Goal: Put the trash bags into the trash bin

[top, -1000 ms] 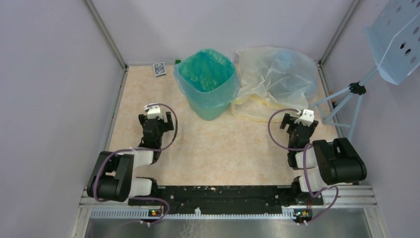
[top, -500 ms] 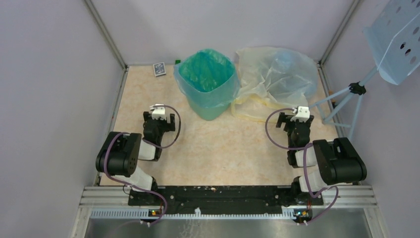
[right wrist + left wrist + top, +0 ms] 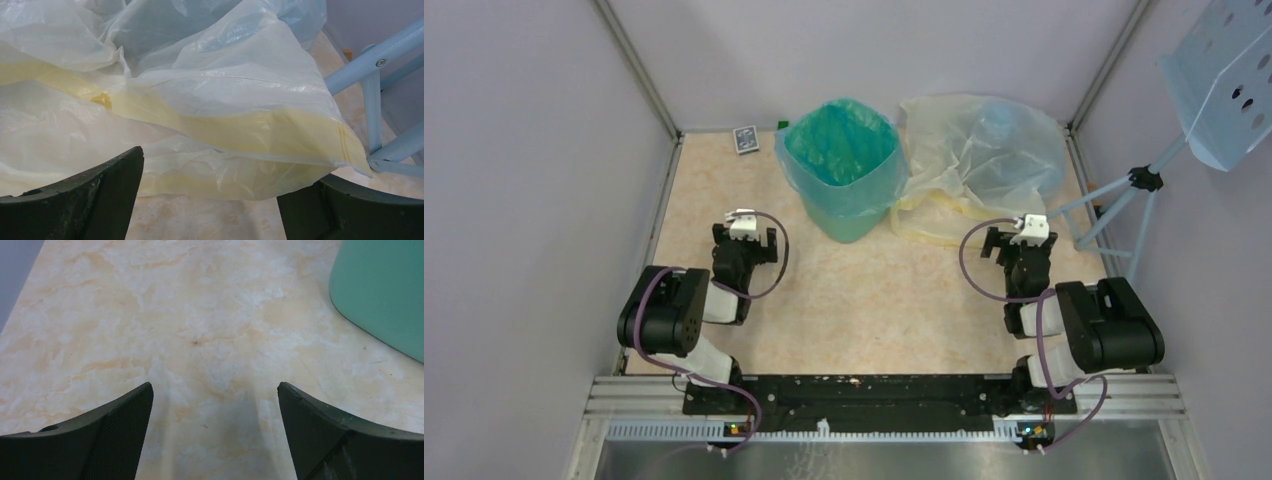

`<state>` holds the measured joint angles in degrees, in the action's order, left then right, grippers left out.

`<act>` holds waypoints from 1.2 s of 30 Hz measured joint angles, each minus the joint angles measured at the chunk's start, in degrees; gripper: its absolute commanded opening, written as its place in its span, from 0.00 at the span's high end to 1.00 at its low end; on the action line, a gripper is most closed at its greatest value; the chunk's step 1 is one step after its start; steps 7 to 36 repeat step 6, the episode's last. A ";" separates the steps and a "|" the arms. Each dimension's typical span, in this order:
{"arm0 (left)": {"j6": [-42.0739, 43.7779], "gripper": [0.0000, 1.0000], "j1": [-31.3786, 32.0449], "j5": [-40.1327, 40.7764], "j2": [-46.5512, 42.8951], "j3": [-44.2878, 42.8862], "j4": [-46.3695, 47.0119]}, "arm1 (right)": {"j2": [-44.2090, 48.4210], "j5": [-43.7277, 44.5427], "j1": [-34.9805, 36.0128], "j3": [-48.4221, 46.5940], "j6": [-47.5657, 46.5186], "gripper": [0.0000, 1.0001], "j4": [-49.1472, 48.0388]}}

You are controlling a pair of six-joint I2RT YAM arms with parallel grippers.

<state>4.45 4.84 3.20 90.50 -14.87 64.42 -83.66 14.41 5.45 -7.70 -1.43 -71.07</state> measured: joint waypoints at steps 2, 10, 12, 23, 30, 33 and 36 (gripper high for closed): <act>0.00 0.01 0.00 0.00 0.00 0.00 0.00 | 0.00 -0.04 0.00 0.00 -0.02 0.06 0.00; 0.00 0.01 0.00 -0.02 0.02 0.00 0.02 | 0.00 -0.17 0.00 0.00 -0.02 0.06 0.00; 0.00 0.01 0.00 -0.02 0.02 0.00 0.02 | 0.00 -0.17 0.00 0.00 -0.02 0.06 0.00; 0.00 0.01 0.00 -0.02 0.02 0.00 0.02 | 0.00 -0.17 0.00 0.00 -0.02 0.06 0.00; 0.00 0.01 0.00 -0.02 0.02 0.00 0.02 | 0.00 -0.17 0.00 0.00 -0.02 0.06 0.00; 0.00 0.01 0.00 -0.02 0.02 0.00 0.02 | 0.00 -0.17 0.00 0.00 -0.02 0.06 0.00; 0.00 0.01 0.00 -0.02 0.02 0.00 0.02 | 0.00 -0.17 0.00 0.00 -0.02 0.06 0.00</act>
